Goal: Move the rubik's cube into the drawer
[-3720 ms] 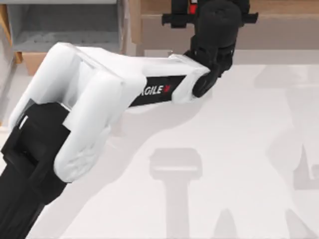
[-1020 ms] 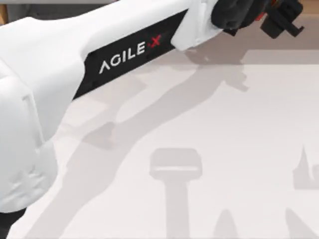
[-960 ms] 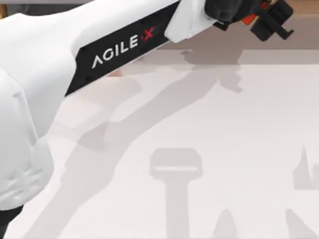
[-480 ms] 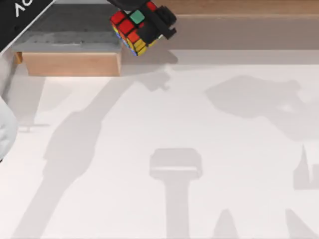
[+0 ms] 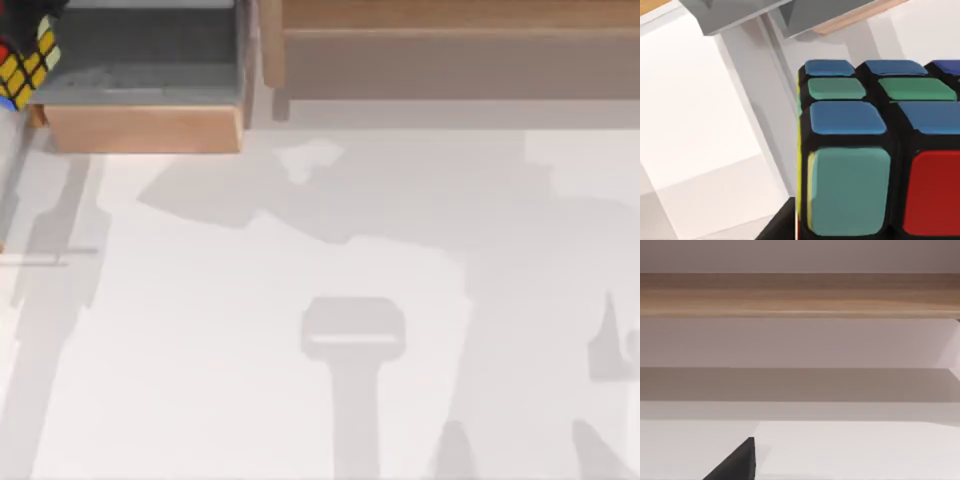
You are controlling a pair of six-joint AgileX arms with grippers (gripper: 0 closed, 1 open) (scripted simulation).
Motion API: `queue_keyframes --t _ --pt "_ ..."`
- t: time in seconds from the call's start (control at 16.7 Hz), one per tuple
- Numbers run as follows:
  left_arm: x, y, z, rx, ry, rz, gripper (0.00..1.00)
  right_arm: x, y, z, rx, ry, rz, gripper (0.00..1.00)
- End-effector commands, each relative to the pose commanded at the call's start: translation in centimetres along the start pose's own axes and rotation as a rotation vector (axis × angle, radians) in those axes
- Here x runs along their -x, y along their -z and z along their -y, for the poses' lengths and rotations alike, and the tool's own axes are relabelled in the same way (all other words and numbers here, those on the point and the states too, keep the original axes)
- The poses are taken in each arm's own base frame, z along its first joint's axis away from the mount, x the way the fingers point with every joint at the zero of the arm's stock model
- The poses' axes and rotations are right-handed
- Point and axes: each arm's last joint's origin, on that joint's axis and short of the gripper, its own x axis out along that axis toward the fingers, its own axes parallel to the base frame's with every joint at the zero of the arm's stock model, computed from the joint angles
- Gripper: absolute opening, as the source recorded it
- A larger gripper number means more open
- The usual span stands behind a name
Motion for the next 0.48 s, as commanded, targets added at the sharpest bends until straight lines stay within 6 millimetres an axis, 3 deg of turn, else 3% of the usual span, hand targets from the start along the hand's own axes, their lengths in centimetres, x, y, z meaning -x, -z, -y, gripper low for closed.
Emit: queue_keyframes --t 0.24,0.48 --pt "-2.8 3.7 -8.8 0.224 0.002 -0.039 0.00 0.0 0.0 0.0 0.000 0.000 0.000 1.00" --pt "-9.2 6.0 -13.6 0.353 0.060 -0.115 0.00 0.0 0.0 0.0 0.000 0.000 0.000 1.00"
